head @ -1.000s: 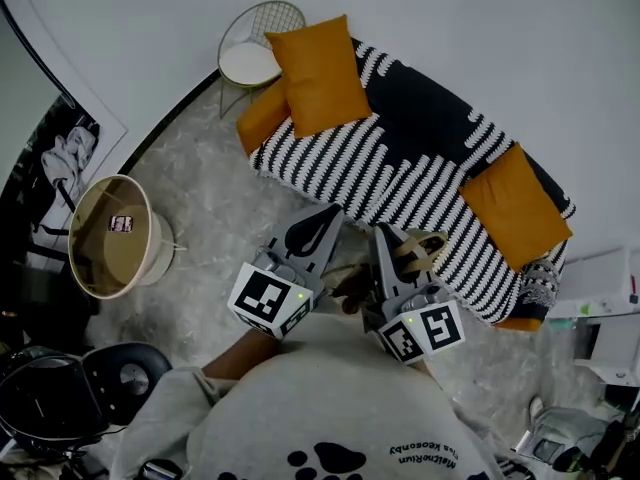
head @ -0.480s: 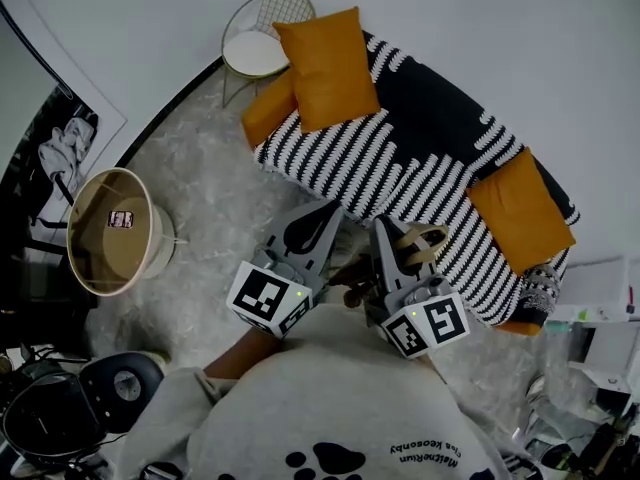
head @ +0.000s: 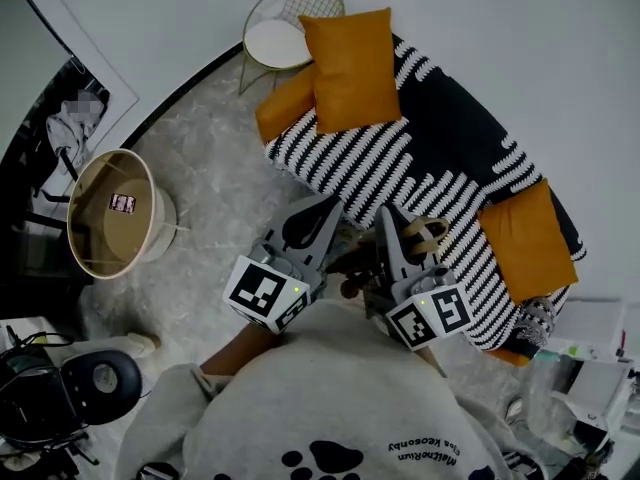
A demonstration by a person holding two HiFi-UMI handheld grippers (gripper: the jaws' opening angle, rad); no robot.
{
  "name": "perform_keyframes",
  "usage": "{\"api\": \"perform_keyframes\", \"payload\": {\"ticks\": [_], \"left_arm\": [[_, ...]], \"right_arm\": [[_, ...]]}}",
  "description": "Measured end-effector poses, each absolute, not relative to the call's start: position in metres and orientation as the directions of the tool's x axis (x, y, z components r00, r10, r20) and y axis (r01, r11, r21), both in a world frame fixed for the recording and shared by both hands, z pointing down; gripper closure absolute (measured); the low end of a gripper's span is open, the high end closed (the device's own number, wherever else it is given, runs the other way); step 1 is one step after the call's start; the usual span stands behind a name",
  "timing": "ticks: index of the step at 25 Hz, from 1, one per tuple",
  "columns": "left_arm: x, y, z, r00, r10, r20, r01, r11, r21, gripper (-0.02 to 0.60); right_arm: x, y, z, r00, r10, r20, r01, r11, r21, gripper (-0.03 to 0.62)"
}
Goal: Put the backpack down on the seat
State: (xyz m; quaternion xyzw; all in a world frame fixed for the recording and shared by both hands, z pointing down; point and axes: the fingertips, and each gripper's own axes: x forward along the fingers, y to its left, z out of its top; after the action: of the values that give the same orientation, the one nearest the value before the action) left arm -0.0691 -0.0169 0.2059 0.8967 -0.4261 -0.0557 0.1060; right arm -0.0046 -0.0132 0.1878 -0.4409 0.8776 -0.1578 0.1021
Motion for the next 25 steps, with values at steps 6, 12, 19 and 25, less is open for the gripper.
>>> {"api": "perform_keyframes", "payload": {"ticks": [6,12,19,25], "left_arm": [[-0.057,-0.079,0.213,0.624,-0.781,-0.023,-0.757,-0.611,0.232,0.561],[-0.036,-0.163,0.211,0.628,-0.778,0.004,-0.762,-0.614,0.206,0.561],[-0.015,-0.25,0.212,0.627,-0.779,0.015,-0.763,-0.61,0.214,0.561],[0.008,-0.318,0.219,0.613,-0.79,0.013,-0.774,-0.596,0.213,0.561]], "right_arm": [[-0.003,-0.078,0.2,-0.632,-0.774,-0.046,-0.705,0.598,-0.38,0.56],[0.017,-0.17,0.207,-0.64,-0.768,-0.029,-0.689,0.589,-0.422,0.56],[0.041,-0.26,0.207,-0.659,-0.752,-0.019,-0.678,0.604,-0.419,0.56],[0.063,-0.327,0.216,-0.692,-0.722,-0.005,-0.65,0.626,-0.43,0.56]]}}
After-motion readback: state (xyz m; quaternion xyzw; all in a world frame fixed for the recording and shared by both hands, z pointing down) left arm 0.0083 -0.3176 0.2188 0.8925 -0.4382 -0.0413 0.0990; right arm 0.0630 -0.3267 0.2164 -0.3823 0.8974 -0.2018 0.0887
